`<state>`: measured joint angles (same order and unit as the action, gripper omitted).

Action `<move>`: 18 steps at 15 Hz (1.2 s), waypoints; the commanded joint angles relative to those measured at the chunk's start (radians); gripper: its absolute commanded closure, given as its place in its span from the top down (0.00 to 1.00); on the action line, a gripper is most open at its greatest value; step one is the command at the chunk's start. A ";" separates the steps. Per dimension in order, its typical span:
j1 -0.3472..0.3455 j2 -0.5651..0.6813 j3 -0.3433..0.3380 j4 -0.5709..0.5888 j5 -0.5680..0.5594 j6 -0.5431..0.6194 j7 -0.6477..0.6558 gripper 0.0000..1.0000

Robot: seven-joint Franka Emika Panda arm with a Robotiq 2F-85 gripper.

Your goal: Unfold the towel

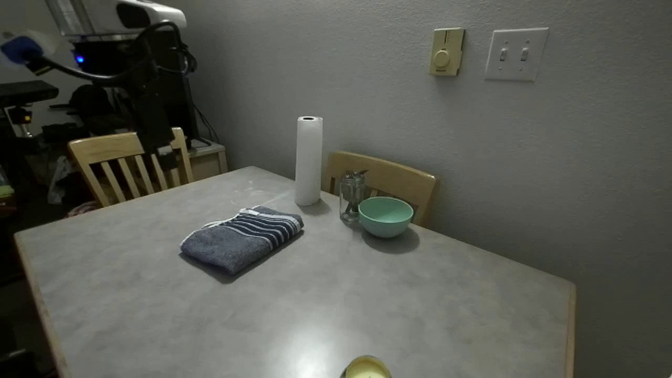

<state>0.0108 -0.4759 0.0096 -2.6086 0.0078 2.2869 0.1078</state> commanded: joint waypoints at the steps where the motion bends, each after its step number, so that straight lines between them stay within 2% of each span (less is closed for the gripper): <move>1: 0.053 0.125 0.017 0.007 0.045 0.031 -0.055 1.00; 5: 0.108 0.272 0.062 0.029 0.053 0.024 -0.063 1.00; 8: 0.120 0.360 0.093 0.050 0.007 0.020 -0.074 1.00; 9: 0.115 0.290 0.091 0.014 0.024 0.013 -0.040 1.00; 14: 0.120 0.352 0.099 0.042 0.018 0.017 -0.054 1.00; 18: 0.134 0.418 0.102 0.039 0.097 0.198 -0.070 1.00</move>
<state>0.1393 -0.1170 0.1025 -2.5705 0.0562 2.3682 0.0548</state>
